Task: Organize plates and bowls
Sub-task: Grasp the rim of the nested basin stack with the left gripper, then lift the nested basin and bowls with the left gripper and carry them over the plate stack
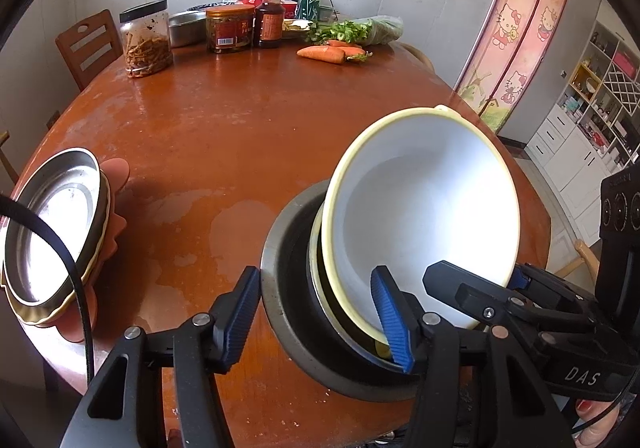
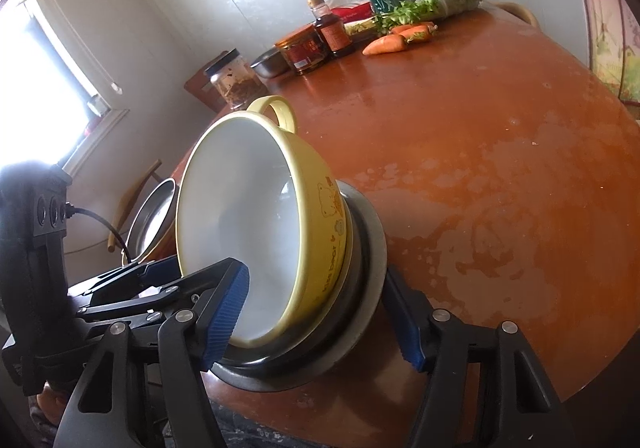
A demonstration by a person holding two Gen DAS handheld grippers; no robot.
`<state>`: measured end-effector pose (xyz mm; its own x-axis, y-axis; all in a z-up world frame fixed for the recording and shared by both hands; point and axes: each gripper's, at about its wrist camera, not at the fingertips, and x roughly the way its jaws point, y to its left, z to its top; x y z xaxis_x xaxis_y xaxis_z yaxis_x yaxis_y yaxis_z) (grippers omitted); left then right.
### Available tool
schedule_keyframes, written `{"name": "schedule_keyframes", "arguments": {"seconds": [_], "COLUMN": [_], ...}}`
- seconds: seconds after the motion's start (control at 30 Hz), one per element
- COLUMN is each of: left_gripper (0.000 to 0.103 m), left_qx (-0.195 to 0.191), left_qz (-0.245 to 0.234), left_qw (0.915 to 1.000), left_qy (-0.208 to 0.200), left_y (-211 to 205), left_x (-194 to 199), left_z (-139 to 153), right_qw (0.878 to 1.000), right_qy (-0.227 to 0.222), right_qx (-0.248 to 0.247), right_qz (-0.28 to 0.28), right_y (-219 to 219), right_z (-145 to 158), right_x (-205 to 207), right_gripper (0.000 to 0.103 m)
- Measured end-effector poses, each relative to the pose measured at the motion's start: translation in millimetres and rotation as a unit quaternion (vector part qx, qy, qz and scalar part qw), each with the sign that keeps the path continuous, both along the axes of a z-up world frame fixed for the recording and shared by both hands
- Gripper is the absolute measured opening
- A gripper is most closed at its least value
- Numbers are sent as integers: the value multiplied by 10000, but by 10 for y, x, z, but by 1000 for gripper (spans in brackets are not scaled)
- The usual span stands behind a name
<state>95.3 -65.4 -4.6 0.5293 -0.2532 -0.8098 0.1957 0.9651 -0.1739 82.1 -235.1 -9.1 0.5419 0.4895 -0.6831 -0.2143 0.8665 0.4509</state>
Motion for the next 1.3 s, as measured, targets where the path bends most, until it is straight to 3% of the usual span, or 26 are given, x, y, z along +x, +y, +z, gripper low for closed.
{"name": "schedule_keyframes", "arguments": {"seconds": [0.33, 0.7, 1.3], "left_gripper": [54, 54, 54], "left_qx": [-72, -225, -54], "left_qz": [131, 350, 1469], "left_qw": [9998, 9991, 9889], "left_qy": [108, -76, -224], "left_y": [102, 506, 1830], "left_x": [80, 180, 157], "left_z": [53, 387, 723], "right_qw": [10000, 9998, 9918], "right_qy": [37, -105, -279], "right_qx": [56, 76, 132], "right_qz": [-8, 168, 1243], "right_y": [55, 365, 1768], "right_z": [59, 329, 685], "right_x": [50, 292, 788], "right_gripper": [69, 69, 65]}}
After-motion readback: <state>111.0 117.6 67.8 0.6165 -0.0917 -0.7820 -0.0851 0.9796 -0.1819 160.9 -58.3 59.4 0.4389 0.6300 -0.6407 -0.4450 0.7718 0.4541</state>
